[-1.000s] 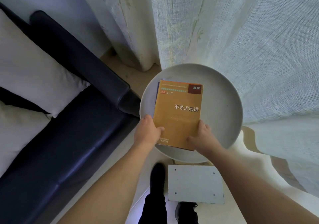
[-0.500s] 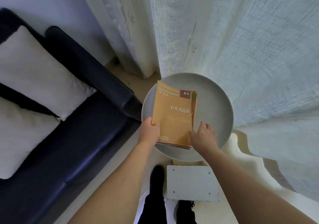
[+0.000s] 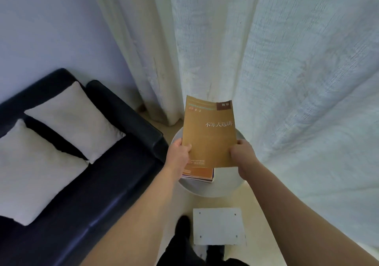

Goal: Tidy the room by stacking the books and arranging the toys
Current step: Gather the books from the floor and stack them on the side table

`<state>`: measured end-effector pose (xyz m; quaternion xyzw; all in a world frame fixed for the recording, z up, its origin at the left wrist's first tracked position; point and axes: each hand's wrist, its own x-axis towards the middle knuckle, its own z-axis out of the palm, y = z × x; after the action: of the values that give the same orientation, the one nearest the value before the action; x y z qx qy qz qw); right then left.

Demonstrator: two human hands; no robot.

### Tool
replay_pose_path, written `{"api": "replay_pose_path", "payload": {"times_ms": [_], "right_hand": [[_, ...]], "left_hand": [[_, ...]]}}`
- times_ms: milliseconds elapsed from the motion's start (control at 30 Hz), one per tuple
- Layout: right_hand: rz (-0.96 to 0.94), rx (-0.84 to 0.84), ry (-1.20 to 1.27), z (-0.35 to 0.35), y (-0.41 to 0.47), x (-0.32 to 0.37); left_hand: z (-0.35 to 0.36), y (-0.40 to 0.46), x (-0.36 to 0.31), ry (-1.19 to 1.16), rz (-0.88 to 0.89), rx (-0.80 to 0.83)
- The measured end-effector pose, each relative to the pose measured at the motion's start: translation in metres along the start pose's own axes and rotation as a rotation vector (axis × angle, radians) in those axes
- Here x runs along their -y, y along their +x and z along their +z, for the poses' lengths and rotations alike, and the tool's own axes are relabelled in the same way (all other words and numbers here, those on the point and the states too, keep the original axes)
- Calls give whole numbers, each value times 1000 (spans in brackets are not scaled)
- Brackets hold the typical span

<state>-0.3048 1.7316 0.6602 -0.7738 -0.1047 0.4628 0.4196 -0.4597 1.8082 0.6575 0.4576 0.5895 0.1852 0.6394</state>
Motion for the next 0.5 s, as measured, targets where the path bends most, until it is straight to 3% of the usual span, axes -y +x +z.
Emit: {"api": "replay_pose_path", "payload": {"times_ms": [233, 500], "right_hand": [[-146, -72, 185, -21, -25, 1], [-183, -76, 226, -35, -23, 4]], "left_hand": [[7, -36, -19, -79, 55, 1], [13, -51, -29, -73, 90, 14]]}}
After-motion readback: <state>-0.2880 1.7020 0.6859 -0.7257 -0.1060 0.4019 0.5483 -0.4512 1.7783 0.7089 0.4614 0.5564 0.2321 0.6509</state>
